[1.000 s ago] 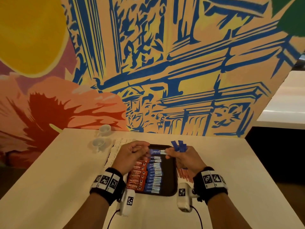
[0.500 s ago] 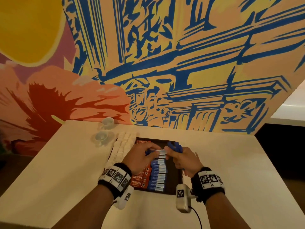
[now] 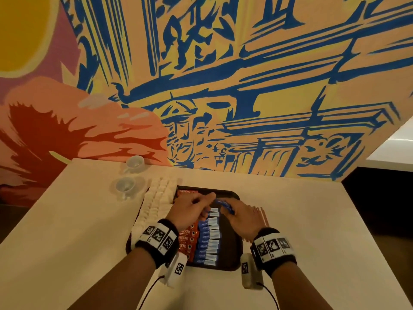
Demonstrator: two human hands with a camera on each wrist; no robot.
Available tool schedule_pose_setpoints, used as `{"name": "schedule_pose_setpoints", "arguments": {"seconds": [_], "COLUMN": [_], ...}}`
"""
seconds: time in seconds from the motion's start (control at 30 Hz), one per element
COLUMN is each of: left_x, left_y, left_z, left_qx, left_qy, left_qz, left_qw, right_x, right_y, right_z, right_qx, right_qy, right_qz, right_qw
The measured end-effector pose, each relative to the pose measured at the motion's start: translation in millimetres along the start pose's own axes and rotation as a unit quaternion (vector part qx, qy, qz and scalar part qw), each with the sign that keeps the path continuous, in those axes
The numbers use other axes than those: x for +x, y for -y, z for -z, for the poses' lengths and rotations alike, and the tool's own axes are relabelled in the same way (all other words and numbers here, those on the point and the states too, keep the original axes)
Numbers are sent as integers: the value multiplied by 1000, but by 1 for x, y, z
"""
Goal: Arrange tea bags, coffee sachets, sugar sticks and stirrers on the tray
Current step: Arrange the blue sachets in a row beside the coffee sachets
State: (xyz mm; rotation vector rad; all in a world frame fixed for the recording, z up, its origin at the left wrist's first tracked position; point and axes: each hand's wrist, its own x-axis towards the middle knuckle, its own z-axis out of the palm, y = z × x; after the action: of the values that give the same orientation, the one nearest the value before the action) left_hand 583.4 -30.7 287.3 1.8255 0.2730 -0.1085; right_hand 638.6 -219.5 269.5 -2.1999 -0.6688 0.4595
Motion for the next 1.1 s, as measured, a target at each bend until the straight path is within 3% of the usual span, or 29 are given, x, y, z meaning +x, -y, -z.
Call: {"name": "schedule_pose_setpoints", "arguments": {"seconds": [0.17,0.4,0.67,0.9,1.0,1.1], "left_x": [15,21,37,88,115,141], "left_y": [1,6,26,49,66,83], "left_z": [-4,9,11,23,27,25], "left_qx": [-34,-19,20,138,112,130], "left_qy": [7,-25,-17,-14,-26,-37], "left_qz": [7,-13,-12,-39,0,31], "left_qw": [999,999,1000,990,993,990], "right_x": [13,29,34,62,79,99], "right_y": [2,-16,-35,-81,-100,-123], "right_z": [2,9,14,10,2,-13], "right_qx": [23,216,403,319,243,214], "right_qy": [-9,-102,-16,-98,-96,-102], "right_qz": [59,-73,-170,-247,-239,-241], "right_qw": [998,968,899,910,935,941]}}
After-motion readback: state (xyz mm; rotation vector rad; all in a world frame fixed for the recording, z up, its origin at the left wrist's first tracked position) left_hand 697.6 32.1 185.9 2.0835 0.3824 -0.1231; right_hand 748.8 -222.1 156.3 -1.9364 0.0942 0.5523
